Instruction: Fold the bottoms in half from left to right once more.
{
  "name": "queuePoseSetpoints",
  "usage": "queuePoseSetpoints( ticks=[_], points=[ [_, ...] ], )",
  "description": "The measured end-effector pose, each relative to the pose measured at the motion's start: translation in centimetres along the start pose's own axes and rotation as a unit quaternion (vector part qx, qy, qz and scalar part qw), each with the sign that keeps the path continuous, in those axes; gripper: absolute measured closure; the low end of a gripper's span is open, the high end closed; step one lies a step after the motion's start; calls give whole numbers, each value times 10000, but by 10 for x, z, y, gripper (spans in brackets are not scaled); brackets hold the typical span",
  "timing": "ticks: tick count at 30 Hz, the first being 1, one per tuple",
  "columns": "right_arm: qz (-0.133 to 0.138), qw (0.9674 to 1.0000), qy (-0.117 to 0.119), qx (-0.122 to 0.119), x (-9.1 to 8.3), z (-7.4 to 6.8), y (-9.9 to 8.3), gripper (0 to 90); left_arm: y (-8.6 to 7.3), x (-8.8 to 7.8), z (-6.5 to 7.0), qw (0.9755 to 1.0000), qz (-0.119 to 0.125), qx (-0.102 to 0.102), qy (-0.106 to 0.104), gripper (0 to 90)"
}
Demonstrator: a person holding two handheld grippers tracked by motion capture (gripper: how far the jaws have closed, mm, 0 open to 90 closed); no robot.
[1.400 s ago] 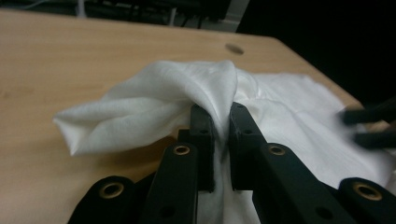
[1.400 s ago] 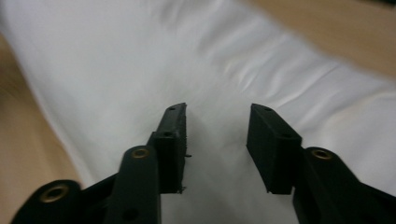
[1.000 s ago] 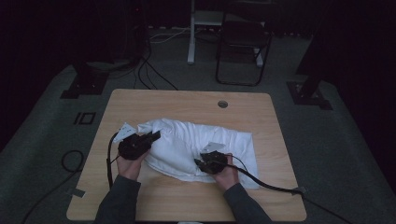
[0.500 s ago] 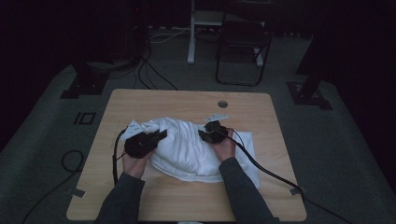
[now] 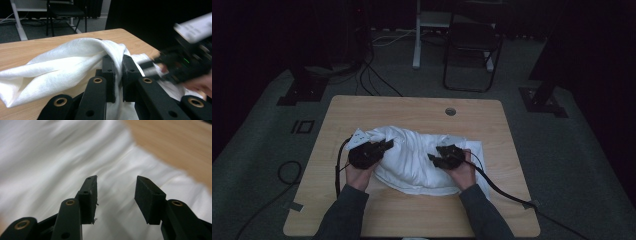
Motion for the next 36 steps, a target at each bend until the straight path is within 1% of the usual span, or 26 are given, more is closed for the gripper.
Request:
queuePoseSetpoints(
  ticks=[1, 2, 4, 5, 6, 8, 9, 10, 11, 12, 13, 14, 16, 18, 20, 23, 25, 26, 27, 28, 29, 31, 32, 33, 34, 36],
  points=[
    [-64, 9999, 40, -148, -2, -7, -6, 520, 0, 1, 1, 10000, 21, -8, -10, 834],
    [-147, 9995, 16, -276, 0, -13, -12, 517, 1, 1, 2, 10000, 25, 10, -24, 834],
    [-365, 9982, -84, -475, 13, -26, -26, 510, 2, 3, 4, 10000, 23, 27, -64, 834],
    [-315, 9977, -190, -561, 17, -31, -32, 510, 3, 4, 5, 10000, 33, 57, -72, 834],
    [-236, 9978, -258, -556, 16, -32, -33, 509, 4, 4, 6, 9999, -2, 109, -64, 834],
    [-285, 9983, -152, -487, 9, -29, -29, 480, 5, 5, 7, 9999, -20, 140, -62, 834],
    [-217, 9985, -164, -468, 3, -27, -27, 479, 5, 5, 6, 9999, -24, 130, -64, 834],
    [-76, 9986, -253, -466, -3, -24, -26, 479, 4, 5, 5, 9999, -24, 135, -59, 834],
    [27, 9988, -346, -335, -9, -19, -25, 471, 4, 5, 4, 9999, -23, 129, -54, 834],
    [59, 9988, -406, -279, -11, -16, -25, 459, 4, 4, 3, 9999, -10, 96, -61, 834],
    [17, 9987, -474, -182, -10, -11, -26, 437, 4, 4, 3, 10000, 2, 73, -57, 834],
    [-71, 9988, -476, -124, -7, -9, -28, 423, 5, 4, 3, 9999, 4, 89, -55, 834],
    [-373, 9985, -390, -56, 10, -7, -34, 410, 6, 2, 5, 9999, 19, 113, -66, 834],
    [-329, 9991, -267, 73, 20, -9, -36, 412, 9, 2, 7, 9998, 23, 160, -91, 835],
    [-345, 9991, -194, 123, 25, -13, -31, 424, 13, 2, 10, 9997, 48, 172, -148, 837],
    [-287, 9993, -67, 230, 34, -26, -24, 431, 20, 4, 15, 9994, 64, 255, -221, 837],
    [-219, 9993, 140, 271, 39, -38, -20, 430, 23, 7, 20, 9991, 68, 320, -279, 837],
    [-219, 9993, 140, 271, 39, -38, -20, 430, 23, 7, 20, 9991, 68, 320, -279, 837],
    [-220, 9991, 298, 223, 40, -43, -17, 422, 24, 9, 23, 9987, 17, 386, -321, 837],
    [-189, 9976, 641, 183, 37, -44, -13, 409, 23, 10, 25, 9986, -11, 417, -337, 837],
    [-87, 9979, 616, 183, 29, -40, -12, 412, 23, 10, 26, 9983, -33, 459, -355, 837],
    [145, 9985, 442, 297, 9, -27, -15, 414, 23, 8, 27, 9979, -60, 554, -341, 837],
    [145, 9985, 442, 297, 9, -27, -15, 414, 23, 8, 27, 9979, -60, 554, -341, 837],
    [198, 9987, 262, 382, -1, -18, -17, 413, 23, 6, 27, 9979, -67, 580, -288, 837],
    [163, 9983, -230, 500, -14, 2, -27, 400, 23, 5, 28, 9978, -72, 600, -264, 837],
    [-41, 9965, -402, 725, -14, 16, -42, 394, 23, 5, 29, 9976, -79, 627, -273, 837]
  ],
)
Point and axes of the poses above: each handheld gripper's, and its own axes: x roughly forward along the jaws, y roughly out of its top, z roughly to its right, the point moved 1 cm from there along x, roughly forward along the jaws, and after that the axes turned 10 degrees about -y, right-handed, at the moved point
